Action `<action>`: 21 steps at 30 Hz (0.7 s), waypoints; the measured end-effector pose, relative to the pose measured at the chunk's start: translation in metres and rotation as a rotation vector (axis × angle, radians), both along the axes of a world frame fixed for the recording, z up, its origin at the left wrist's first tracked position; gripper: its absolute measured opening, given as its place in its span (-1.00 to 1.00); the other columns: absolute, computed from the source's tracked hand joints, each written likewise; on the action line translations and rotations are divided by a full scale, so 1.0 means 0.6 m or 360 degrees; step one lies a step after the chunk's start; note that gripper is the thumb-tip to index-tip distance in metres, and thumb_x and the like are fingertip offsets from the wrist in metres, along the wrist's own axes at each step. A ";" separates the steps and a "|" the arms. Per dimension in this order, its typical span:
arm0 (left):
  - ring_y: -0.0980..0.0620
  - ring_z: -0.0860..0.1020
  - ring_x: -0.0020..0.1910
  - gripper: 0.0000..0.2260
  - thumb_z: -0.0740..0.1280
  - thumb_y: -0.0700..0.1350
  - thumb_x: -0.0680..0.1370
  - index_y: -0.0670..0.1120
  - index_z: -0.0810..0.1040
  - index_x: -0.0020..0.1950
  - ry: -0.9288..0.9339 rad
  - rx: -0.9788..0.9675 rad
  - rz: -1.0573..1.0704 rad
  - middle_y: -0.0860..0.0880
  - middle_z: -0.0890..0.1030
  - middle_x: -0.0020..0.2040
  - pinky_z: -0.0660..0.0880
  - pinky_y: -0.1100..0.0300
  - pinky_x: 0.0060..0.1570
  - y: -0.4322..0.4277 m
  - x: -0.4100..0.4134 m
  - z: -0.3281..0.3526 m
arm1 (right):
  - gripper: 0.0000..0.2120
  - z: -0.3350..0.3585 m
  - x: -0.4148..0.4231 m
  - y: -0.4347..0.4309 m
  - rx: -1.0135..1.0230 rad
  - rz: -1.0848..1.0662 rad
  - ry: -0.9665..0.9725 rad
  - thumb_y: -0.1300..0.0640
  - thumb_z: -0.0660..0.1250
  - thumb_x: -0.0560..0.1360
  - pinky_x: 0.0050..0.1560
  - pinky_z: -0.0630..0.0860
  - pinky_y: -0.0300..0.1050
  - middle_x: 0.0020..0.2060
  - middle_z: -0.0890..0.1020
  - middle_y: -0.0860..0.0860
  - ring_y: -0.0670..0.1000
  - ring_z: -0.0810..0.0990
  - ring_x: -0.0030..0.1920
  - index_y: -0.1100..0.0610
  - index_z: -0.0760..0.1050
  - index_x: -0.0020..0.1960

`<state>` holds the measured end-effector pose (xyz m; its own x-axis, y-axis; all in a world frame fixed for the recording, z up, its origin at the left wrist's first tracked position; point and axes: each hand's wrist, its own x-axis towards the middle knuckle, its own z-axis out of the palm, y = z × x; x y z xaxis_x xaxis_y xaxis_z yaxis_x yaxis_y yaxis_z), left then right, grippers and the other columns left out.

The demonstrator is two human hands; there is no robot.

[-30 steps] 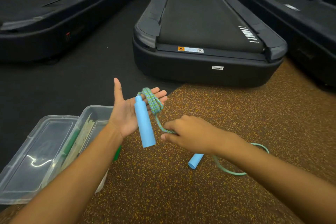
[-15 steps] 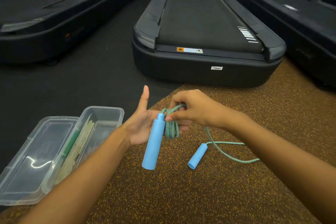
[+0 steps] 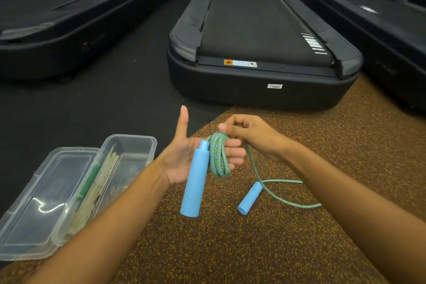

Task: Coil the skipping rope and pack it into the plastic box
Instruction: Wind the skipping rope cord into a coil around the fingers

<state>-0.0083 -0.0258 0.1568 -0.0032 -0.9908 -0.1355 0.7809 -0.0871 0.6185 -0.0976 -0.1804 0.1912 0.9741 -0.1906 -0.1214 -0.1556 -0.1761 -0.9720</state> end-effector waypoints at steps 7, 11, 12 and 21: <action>-0.14 0.56 0.19 -0.02 0.03 0.51 0.29 -0.34 0.50 0.22 0.0136 -0.0068 0.0212 -0.28 0.57 0.19 0.48 -0.02 0.20 0.002 0.012 -0.003 | -0.83 -0.041 -0.003 -0.004 0.0051 -0.0093 0.0034 0.18 0.18 0.55 -0.27 0.37 -0.21 -0.22 0.52 0.07 0.07 0.40 -0.24 0.12 0.56 -0.04; -0.16 0.57 0.17 0.00 -0.04 0.53 0.31 -0.35 0.53 0.19 0.0111 -0.0039 0.0299 -0.30 0.58 0.18 0.51 -0.01 0.17 0.000 0.015 -0.003 | -0.80 -0.055 -0.008 0.008 0.0089 -0.0052 0.0081 0.21 0.14 0.57 -0.31 0.44 -0.26 -0.28 0.54 0.11 -0.12 0.47 -0.39 0.15 0.55 -0.02; -0.18 0.56 0.18 0.01 -0.03 0.53 0.31 -0.35 0.51 0.20 0.0133 -0.0053 0.0301 -0.31 0.56 0.19 0.50 -0.02 0.18 0.000 0.017 -0.002 | -0.81 -0.058 -0.010 0.011 0.0102 -0.0043 0.0092 0.20 0.14 0.57 -0.28 0.46 -0.23 -0.31 0.54 0.09 -0.12 0.49 -0.42 0.14 0.54 -0.07; -0.22 0.54 0.19 -0.05 0.02 0.49 0.35 -0.37 0.50 0.21 0.0238 -0.0140 0.0568 -0.32 0.54 0.22 0.53 -0.08 0.12 0.004 0.034 0.008 | -0.76 -0.079 -0.021 0.039 -0.0007 0.0160 0.0305 0.20 0.15 0.58 -0.31 0.52 -0.21 -0.34 0.56 0.07 -0.05 0.54 -0.41 0.32 0.48 0.11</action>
